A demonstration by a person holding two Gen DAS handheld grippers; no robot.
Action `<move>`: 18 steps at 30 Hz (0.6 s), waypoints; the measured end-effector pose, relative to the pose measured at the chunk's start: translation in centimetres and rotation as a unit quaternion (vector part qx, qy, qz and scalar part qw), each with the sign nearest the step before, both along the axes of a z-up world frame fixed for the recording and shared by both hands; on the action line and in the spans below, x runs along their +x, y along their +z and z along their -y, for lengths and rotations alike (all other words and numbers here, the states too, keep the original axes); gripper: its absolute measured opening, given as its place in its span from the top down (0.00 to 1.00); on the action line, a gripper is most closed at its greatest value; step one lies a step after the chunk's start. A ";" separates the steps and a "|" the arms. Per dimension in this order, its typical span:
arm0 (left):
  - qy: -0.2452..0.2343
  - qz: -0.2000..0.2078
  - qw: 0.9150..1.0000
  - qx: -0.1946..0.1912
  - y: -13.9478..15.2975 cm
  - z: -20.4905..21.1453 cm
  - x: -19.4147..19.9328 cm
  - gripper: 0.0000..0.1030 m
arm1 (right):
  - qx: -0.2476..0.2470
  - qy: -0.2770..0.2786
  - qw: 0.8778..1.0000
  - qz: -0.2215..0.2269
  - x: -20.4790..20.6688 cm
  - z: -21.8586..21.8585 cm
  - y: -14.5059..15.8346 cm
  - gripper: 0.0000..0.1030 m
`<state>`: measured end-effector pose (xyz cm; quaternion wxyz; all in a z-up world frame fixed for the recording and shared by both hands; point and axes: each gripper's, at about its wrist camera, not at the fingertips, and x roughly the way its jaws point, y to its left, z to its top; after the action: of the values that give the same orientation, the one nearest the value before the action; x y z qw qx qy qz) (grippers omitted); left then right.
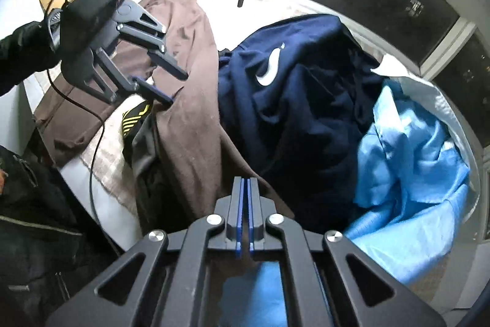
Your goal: Fold clothes
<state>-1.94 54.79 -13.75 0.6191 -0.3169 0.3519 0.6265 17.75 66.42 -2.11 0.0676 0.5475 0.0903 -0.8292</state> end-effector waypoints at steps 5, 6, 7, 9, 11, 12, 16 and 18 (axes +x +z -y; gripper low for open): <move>0.001 0.007 1.000 0.000 0.2 0.4 -0.2 0.73 | 0.040 0.019 0.999 0.014 -1.0 0.4 -1.3 0.61; 0.000 0.006 1.000 -0.001 0.2 0.5 -0.2 0.72 | 0.042 0.026 0.999 0.016 -1.2 0.6 -1.6 0.60; 0.000 0.006 1.000 -0.002 0.2 0.5 -0.1 0.72 | 0.045 0.030 0.998 0.016 -1.3 1.1 -2.1 0.60; 0.000 0.007 1.000 -0.005 0.0 0.5 0.0 0.72 | 0.040 0.027 0.999 0.020 -1.5 1.3 -2.8 0.64; -0.004 0.010 1.000 -0.004 -0.2 0.6 0.2 0.89 | 0.027 0.013 0.999 0.027 -1.8 1.1 -3.1 0.95; -0.008 0.011 1.000 -0.004 -0.3 0.7 0.4 0.97 | 0.020 0.006 0.999 0.030 -1.9 0.9 -3.2 0.95; -0.028 0.005 1.000 -0.004 -0.2 1.6 1.8 1.00 | 0.008 0.008 1.000 0.007 -0.5 1.5 -0.3 0.95; -0.029 0.008 1.000 0.005 0.5 2.4 2.3 1.00 | -0.003 -0.014 1.000 -0.019 0.1 1.1 1.8 0.95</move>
<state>0.39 52.43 -13.20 0.6412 -0.3085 0.3535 0.6072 17.81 65.33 -0.26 0.0558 0.5326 0.0808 -0.8407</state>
